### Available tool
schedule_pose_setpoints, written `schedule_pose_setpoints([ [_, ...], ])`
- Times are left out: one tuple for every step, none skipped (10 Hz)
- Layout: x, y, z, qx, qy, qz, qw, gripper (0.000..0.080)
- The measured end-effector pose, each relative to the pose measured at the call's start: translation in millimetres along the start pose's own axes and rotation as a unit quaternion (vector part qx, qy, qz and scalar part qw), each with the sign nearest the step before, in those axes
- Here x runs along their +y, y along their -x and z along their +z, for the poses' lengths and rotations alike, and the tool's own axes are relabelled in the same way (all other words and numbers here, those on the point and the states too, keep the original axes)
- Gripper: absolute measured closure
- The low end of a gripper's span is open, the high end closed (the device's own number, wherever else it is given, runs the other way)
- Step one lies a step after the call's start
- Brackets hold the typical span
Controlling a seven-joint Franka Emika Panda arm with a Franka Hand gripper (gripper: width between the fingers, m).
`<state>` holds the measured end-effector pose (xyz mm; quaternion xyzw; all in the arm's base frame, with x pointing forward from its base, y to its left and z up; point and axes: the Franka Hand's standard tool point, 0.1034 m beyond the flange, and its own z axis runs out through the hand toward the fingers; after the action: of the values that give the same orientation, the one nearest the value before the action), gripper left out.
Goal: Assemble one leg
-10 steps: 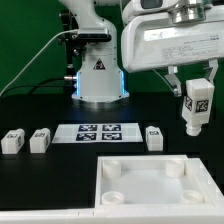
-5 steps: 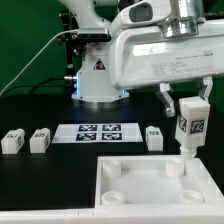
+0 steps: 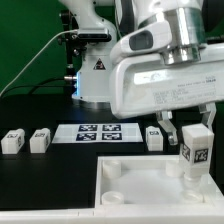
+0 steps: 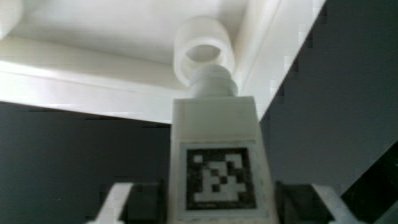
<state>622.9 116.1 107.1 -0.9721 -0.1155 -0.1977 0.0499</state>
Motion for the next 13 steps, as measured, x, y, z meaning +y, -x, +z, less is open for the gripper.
schedule_pose_setpoints([
  [0.9,1.1,2.4,-0.002,0.0,0.0,1.0,0.0506],
  [2.4,3.3,4.7,-0.004,0.0,0.001,1.0,0.0506],
  [2.2,6.8,8.3,-0.007,0.0,0.001,1.0,0.0506],
  [1.4,9.9,9.7,-0.009,-0.001,0.0,1.0,0.0506],
  [1.4,10.6,9.6,0.0,0.001,0.0,1.0,0.0506],
  [1.8,9.5,10.9,0.008,0.002,0.0,1.0,0.0506],
  [1.2,11.5,14.4,0.009,0.002,0.001,1.0,0.0506],
  [1.3,13.6,17.5,0.009,0.001,0.001,1.0,0.0506],
  [1.4,15.2,20.0,0.009,0.001,0.002,1.0,0.0506],
  [1.9,16.5,22.1,0.01,0.002,0.002,1.0,0.0506],
  [1.7,15.9,22.3,0.015,0.002,0.002,1.0,0.0506],
  [0.7,16.4,22.5,0.024,0.004,0.004,1.0,0.0506],
  [-0.2,17.6,22.2,0.035,0.009,0.011,0.999,0.0506],
])
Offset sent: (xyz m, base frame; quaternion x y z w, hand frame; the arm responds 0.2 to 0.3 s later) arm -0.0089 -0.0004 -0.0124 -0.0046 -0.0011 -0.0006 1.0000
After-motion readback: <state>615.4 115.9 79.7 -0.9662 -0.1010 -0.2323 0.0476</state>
